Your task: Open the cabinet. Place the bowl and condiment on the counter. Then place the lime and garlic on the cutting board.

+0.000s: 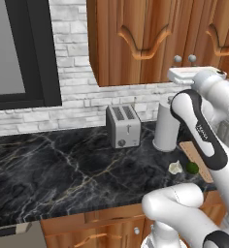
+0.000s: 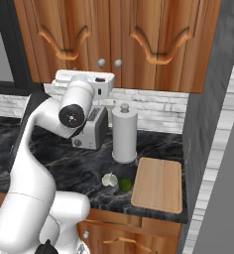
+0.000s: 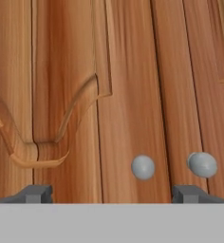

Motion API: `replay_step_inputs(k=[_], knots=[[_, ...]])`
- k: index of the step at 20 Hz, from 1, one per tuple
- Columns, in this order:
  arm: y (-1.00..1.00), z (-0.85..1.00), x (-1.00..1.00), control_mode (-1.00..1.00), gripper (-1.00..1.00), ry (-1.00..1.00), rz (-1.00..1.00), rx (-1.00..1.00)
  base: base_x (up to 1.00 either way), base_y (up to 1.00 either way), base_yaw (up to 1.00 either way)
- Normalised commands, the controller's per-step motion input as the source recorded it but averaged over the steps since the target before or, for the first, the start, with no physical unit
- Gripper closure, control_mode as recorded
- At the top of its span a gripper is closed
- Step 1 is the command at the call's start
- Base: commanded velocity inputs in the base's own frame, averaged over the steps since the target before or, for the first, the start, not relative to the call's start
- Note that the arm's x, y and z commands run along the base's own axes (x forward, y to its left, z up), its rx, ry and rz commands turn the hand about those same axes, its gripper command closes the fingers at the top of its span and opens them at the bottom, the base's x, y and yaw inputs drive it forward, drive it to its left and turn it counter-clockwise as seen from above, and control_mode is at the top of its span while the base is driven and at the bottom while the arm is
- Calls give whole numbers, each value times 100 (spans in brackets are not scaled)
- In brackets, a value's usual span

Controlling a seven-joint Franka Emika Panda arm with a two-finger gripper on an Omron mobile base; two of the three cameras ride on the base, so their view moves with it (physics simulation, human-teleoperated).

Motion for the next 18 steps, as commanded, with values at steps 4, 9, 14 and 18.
replay_step_inputs(k=[4, 9, 14, 18], knots=[[-2, 3, 7, -100, -100, -6, 0, 0, 0, 0, 0], [-3, 5, 4, -100, -100, -4, 0, 0, 0, 0, 0], [-10, 0, 5, -100, -100, 0, 0, 1, 0, 0, 0], [-15, 0, 6, -100, -100, -1, 0, 2, 0, 0, 0]])
